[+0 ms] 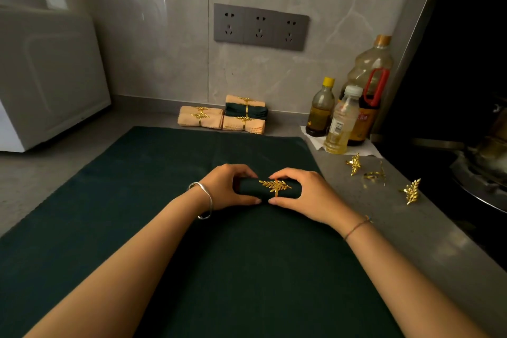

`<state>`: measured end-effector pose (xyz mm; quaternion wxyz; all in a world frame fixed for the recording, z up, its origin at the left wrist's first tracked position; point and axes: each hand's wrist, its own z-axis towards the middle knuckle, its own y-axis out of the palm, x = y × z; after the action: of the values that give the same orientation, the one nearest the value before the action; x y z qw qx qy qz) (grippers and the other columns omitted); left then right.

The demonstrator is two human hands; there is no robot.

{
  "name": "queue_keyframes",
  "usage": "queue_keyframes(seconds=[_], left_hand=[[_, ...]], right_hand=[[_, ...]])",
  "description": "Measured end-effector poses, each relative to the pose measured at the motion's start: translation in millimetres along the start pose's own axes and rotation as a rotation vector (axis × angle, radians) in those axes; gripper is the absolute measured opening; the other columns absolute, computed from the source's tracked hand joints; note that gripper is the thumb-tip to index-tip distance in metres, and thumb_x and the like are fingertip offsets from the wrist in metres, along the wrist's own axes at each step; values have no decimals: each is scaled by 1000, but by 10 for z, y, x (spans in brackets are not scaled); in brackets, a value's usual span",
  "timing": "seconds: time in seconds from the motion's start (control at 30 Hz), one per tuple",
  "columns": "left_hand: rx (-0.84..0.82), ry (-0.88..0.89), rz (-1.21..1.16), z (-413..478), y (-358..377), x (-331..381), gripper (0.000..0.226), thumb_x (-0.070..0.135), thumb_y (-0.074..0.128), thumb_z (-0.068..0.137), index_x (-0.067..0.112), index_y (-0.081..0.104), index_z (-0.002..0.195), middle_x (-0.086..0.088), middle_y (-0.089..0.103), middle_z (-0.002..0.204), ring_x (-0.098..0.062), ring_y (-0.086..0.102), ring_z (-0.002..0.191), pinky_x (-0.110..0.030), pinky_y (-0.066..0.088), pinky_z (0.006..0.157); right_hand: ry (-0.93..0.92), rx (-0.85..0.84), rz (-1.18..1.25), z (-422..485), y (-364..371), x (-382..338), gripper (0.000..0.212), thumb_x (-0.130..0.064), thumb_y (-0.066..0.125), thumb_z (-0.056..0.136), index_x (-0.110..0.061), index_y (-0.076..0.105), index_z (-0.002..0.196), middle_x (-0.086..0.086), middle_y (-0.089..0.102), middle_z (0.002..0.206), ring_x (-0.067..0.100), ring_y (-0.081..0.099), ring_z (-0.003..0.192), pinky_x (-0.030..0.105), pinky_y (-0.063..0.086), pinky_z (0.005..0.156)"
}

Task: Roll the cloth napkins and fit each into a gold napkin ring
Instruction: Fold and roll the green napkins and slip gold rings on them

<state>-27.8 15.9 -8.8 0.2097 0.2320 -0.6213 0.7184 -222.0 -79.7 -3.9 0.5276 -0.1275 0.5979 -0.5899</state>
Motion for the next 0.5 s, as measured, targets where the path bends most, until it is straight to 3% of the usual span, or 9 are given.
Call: queue_keyframes(seconds=[0.13, 0.27, 0.37, 0.5], left_hand=[[-32, -85, 63, -83, -199, 100, 57, 43, 71, 75, 25, 52, 125, 10, 58, 113, -5, 56, 93, -19, 48, 84], [33, -208, 54, -136, -314, 133, 42, 38, 66, 81, 17, 61, 117, 2, 68, 103, -6, 62, 87, -23, 50, 86], [9, -284, -78, -161, -236, 183, 32, 28, 64, 85, 14, 64, 114, 1, 69, 90, -8, 65, 79, -26, 53, 83], [129, -345, -275, -157, -214, 197, 42, 18, 62, 87, 12, 52, 128, -6, 64, 115, -15, 63, 98, -32, 50, 93]], right_hand=[[129, -36, 66, -81, -175, 99, 63, -41, 77, 71, -38, 48, 127, -16, 52, 125, 2, 48, 114, 24, 40, 97], [284, 4, 190, -198, -332, 224, 48, -26, 75, 76, -21, 59, 121, -6, 59, 112, 9, 58, 99, 10, 45, 73], [371, 52, 351, -207, -297, 229, 43, -15, 74, 78, -13, 61, 119, 2, 63, 105, 9, 62, 87, 10, 48, 65], [398, 188, 514, -112, -160, 177, 35, -5, 71, 79, -8, 62, 113, 6, 64, 105, 7, 62, 79, 11, 52, 59]])
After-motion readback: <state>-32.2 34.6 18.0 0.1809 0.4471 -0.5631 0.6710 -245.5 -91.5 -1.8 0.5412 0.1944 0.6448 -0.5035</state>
